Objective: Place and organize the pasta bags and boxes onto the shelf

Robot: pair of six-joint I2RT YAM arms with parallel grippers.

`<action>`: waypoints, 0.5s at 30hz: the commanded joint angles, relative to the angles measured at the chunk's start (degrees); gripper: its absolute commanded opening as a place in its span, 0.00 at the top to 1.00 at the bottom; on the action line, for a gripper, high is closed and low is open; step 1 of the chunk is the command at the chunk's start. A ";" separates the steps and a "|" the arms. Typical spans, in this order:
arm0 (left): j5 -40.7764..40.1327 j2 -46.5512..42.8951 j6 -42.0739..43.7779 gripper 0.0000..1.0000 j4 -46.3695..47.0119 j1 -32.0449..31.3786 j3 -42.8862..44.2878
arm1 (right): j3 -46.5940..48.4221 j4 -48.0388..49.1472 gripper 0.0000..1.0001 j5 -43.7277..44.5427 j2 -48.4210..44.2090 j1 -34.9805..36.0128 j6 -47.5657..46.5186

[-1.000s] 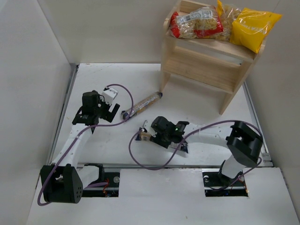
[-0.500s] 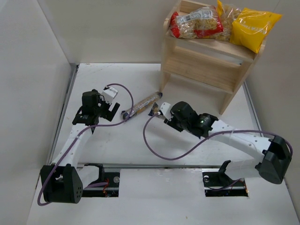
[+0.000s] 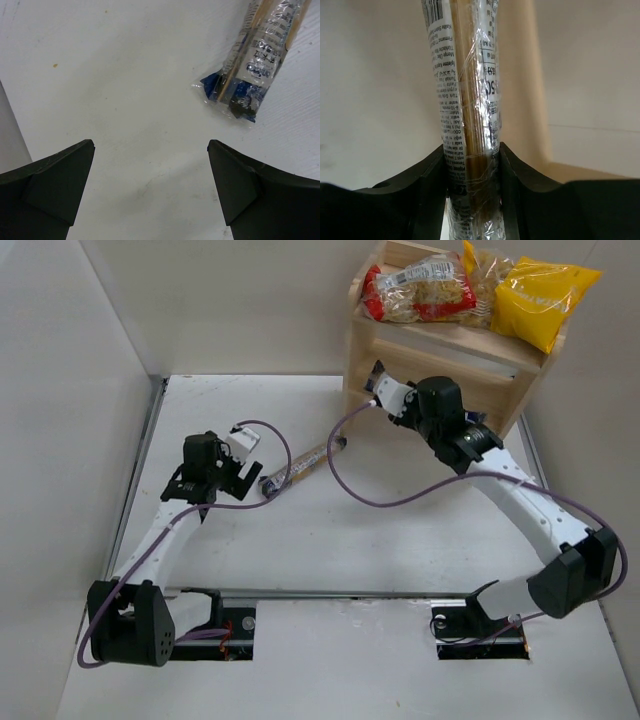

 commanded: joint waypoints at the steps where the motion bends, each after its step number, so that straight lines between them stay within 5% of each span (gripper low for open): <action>1: 0.23 0.70 0.29 0.00 1.72 -1.55 2.75 | 7.05 14.85 1.00 0.93 2.53 -3.54 -11.93; 12: 0.67 6.06 0.29 0.00 1.55 -6.04 5.20 | 11.45 20.92 0.99 -13.66 14.22 -13.12 -16.08; 15: 1.28 8.08 0.38 0.00 0.94 -7.79 6.78 | 9.79 22.07 0.86 -14.71 15.11 -13.66 -15.37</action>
